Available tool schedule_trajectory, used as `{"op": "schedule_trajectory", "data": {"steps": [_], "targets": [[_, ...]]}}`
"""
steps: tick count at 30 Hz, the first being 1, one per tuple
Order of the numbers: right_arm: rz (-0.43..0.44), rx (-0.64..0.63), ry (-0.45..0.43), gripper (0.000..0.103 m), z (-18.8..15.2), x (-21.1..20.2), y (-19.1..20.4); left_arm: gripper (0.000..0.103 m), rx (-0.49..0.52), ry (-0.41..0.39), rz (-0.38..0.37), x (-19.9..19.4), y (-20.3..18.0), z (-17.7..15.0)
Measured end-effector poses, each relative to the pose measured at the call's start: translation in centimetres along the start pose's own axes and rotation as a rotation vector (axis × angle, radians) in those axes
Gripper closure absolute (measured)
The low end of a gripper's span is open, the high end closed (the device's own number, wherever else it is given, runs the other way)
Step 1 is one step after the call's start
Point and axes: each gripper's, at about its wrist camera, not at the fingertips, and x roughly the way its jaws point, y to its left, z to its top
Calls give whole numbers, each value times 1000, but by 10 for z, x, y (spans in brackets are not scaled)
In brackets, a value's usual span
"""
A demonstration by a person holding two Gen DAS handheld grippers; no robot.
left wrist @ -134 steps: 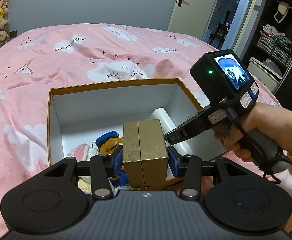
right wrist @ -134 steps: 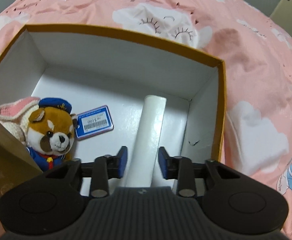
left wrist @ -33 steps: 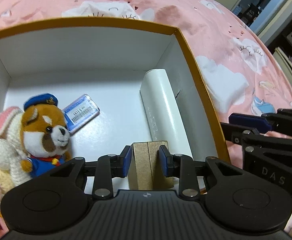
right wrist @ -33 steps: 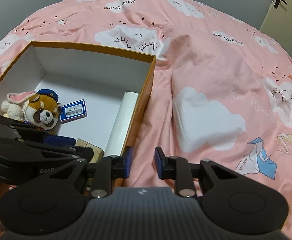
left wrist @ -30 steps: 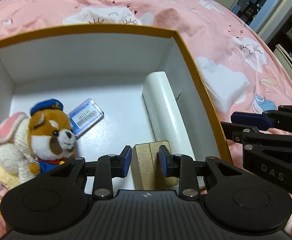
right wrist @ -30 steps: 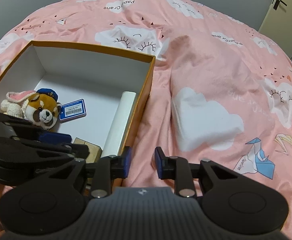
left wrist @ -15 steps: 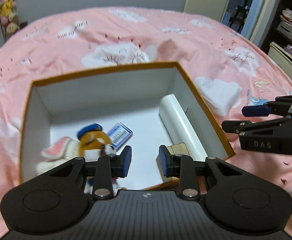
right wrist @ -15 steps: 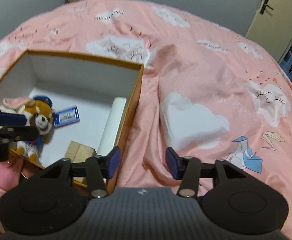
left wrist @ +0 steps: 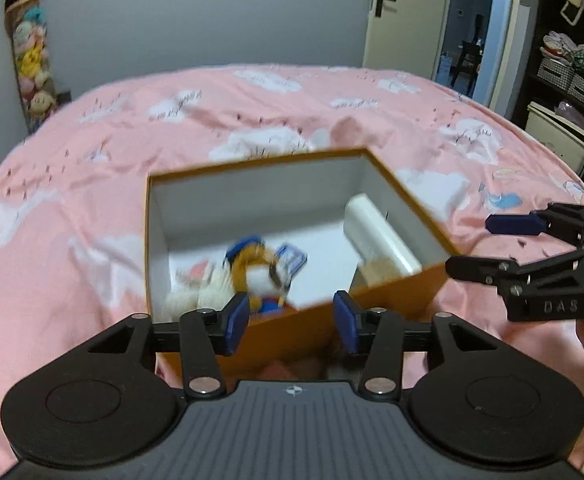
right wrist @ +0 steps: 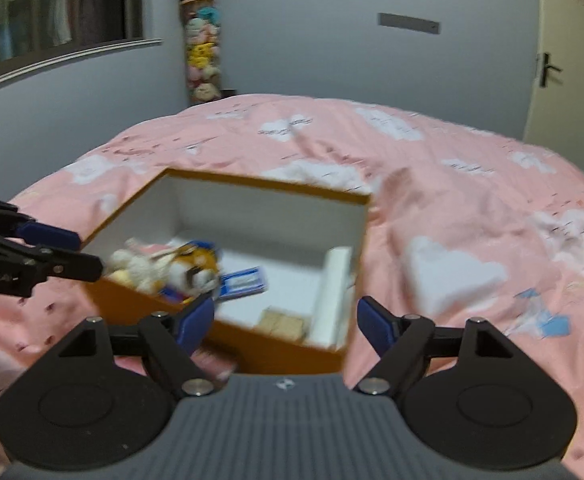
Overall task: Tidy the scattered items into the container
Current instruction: 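Move both grippers back toward the dark grey box and pink wallet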
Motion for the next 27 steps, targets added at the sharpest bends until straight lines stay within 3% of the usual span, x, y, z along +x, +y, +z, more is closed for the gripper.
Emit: {"op": "schedule_trajectory", "data": {"steps": [3,5,14,19,27], "targets": [[33,9,51,25,-17,10,9,48,-54,77,-64,16,5,-17],[42,12,87,35,-28,20,14,47,-84,127,-96,30,7,-27],[44,62,210,59,-62,53,20,47,-200,248,-171,70,7,-54],[14,-25,220,66,-76,55,36,47,-237,285,-180,81,7,-61],[-15,-72,256,65,-86,65,39,43,-323,332,-233,98,16,-69]]}}
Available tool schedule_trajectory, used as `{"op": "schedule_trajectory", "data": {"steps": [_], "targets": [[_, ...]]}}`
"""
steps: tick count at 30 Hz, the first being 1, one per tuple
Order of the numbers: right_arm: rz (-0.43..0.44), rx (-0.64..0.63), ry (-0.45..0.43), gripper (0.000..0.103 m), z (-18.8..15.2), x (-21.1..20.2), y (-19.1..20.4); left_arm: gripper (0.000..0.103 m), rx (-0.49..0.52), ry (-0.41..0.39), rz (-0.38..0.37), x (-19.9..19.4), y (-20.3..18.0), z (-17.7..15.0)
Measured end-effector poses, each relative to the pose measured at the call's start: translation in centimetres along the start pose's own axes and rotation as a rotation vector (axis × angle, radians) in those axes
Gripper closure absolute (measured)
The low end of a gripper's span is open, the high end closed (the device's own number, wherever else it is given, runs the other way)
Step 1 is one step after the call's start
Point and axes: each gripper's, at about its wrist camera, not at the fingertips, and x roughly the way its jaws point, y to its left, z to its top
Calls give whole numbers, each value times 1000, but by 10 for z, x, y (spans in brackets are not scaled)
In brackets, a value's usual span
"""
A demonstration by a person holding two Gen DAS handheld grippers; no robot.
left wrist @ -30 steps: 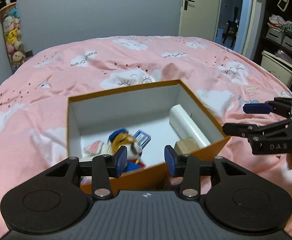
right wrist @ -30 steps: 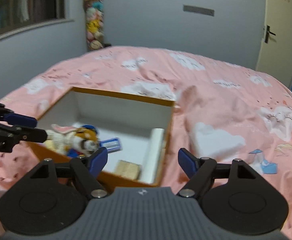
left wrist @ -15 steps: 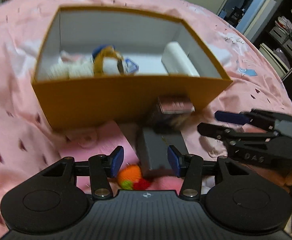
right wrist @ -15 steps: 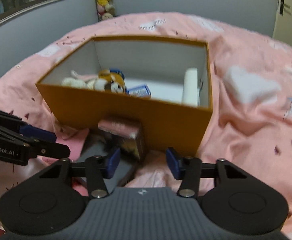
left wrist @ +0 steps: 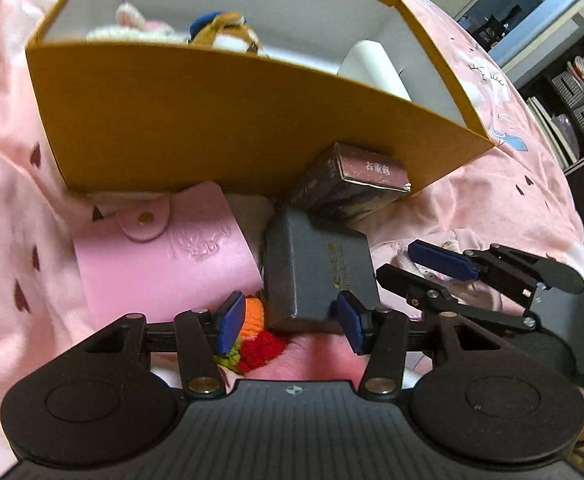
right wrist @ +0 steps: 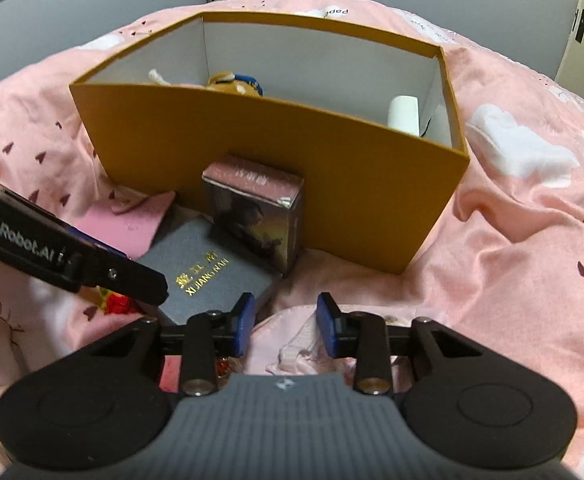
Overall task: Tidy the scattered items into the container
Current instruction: 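Move both grippers back toward the dark grey box and pink wallet, then grasp the dark grey box with the left gripper and lift it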
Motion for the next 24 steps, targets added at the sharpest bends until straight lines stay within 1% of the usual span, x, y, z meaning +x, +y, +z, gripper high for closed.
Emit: {"op": "schedule_trajectory", "data": {"steps": [3,5,8,12,13,14,17,20,24], "targets": [[-20,-27,9,65,-1,3,3,41,-2,5,-6,4,0,1],[-24,-36,15,65,-1,5,4,36,-8,8,-19,7,0,2],[-27,-43,21,65,-2,6,3,31,-22,12,-46,12,1,4],[-20,-27,15,65,-2,4,0,31,-48,11,-83,15,5,5],[-17,-18,11,66,-2,2,-1,35,-55,8,-92,15,6,5],[-14,-10,6,67,-2,0,-3,41,-58,8,-104,15,7,5],[4,26,-19,68,-3,-7,-9,45,-72,8,-126,16,9,5],[31,47,-39,68,-5,-13,-13,46,-71,4,-134,16,8,4],[30,35,-32,68,-3,-8,-8,46,-45,-20,-147,11,4,3]]}}
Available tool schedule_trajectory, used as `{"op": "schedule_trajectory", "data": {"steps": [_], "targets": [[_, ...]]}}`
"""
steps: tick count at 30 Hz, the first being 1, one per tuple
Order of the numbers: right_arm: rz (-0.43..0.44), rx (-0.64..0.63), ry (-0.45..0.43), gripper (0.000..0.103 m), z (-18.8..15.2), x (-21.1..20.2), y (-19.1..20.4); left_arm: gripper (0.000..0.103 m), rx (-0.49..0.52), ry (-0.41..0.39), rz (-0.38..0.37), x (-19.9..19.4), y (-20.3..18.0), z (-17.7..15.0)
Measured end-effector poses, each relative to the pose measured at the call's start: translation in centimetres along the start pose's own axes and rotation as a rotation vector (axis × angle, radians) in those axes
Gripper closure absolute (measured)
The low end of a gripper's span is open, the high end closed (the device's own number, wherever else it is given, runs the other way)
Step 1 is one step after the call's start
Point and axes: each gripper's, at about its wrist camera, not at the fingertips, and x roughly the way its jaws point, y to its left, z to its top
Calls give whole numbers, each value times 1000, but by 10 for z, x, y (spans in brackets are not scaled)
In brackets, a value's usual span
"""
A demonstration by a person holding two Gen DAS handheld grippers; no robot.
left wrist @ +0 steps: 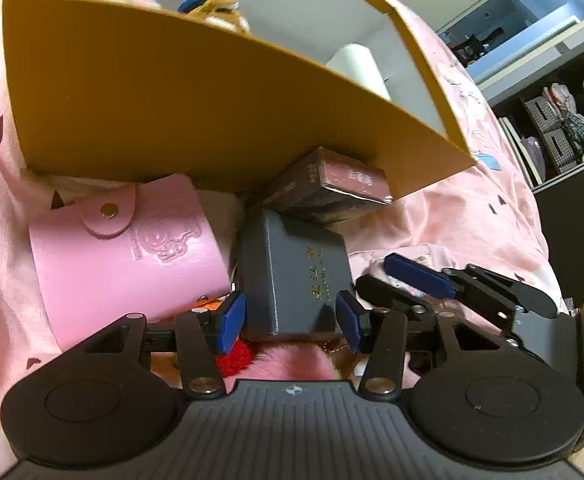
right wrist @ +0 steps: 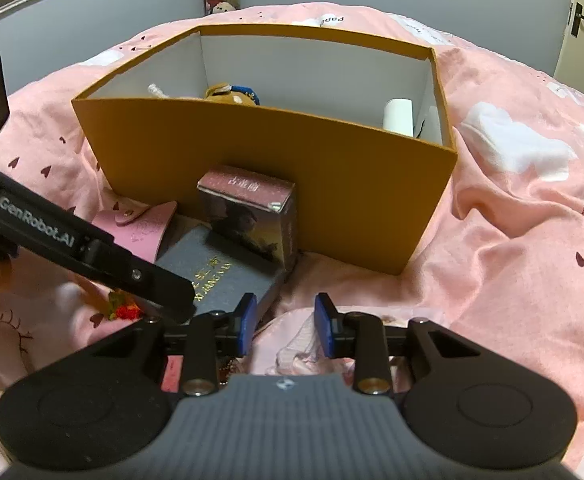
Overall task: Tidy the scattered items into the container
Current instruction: 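Grasp the dark grey box with the left gripper and lift it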
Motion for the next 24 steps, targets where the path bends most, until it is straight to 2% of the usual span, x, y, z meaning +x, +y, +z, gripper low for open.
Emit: {"op": "schedule_trajectory", "data": {"steps": [4,9,12,16,19,24], "targets": [[-10,-13,12,68,0,2,3,46,-3,-18,-40,-5,-1,1],[-20,-19,20,69,0,5,3,46,-66,-21,-89,-6,6,2],[-20,-29,25,68,0,6,4,46,-96,-12,-63,0,8,2],[-38,-65,41,69,-1,9,9,46,-88,-17,-25,0,6,1],[-43,-76,49,69,-1,11,10,46,-71,-16,44,0,2,0],[-48,-72,59,70,-1,13,8,44,-81,13,33,6,2,1]]}}
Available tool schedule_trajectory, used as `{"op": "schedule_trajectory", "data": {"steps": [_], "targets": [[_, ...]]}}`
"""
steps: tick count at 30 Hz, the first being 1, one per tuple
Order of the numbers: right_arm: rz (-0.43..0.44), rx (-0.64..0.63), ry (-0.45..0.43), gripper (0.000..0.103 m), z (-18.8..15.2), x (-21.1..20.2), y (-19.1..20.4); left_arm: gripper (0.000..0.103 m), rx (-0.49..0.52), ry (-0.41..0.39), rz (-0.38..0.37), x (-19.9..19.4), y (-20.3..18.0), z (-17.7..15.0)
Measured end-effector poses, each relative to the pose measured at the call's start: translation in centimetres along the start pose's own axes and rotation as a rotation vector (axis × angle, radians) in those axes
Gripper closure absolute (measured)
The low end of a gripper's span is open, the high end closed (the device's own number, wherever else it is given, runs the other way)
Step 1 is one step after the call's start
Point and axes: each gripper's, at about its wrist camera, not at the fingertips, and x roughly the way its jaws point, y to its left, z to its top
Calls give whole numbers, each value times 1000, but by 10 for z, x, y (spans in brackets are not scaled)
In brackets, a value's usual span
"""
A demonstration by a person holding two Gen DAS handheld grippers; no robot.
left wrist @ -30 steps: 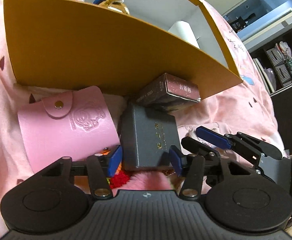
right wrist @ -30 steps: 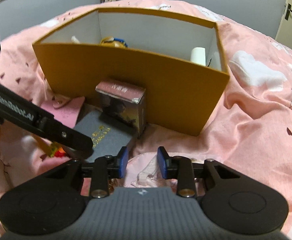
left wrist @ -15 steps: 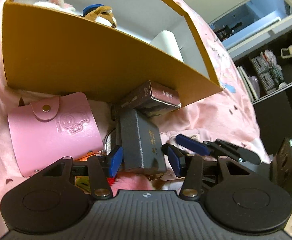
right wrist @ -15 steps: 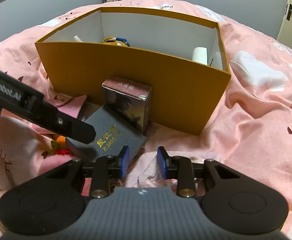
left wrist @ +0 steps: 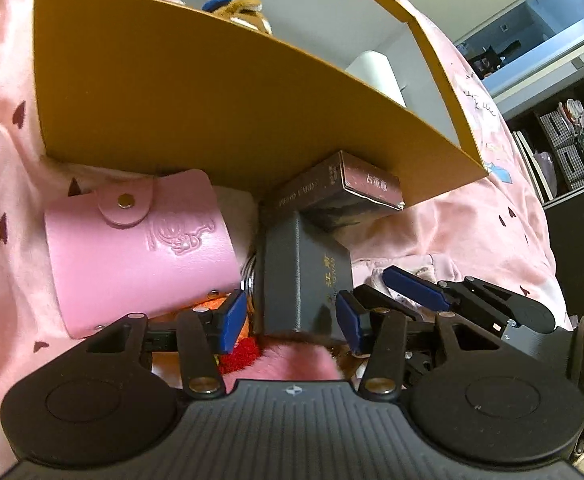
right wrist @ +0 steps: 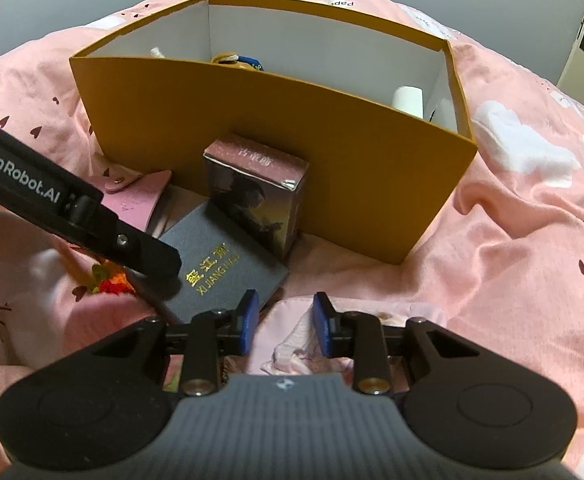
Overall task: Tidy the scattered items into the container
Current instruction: 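Grasp the dark grey box with the left gripper and lift it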
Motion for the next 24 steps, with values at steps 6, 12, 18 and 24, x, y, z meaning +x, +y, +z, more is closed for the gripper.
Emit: {"op": "schedule_trajectory", "data": {"steps": [6,12,18,24], "targets": [[1,1,5,70,0,1,-1,37,-54,39,-50,10,8,7],[4,9,8,70,0,1,-3,23,-65,60,-85,19,8,11],[9,24,9,71,-1,1,-3,33,-53,55,-80,12,8,9],[2,37,15,74,-2,0,-4,38,-52,30,-169,-7,5,8]]}}
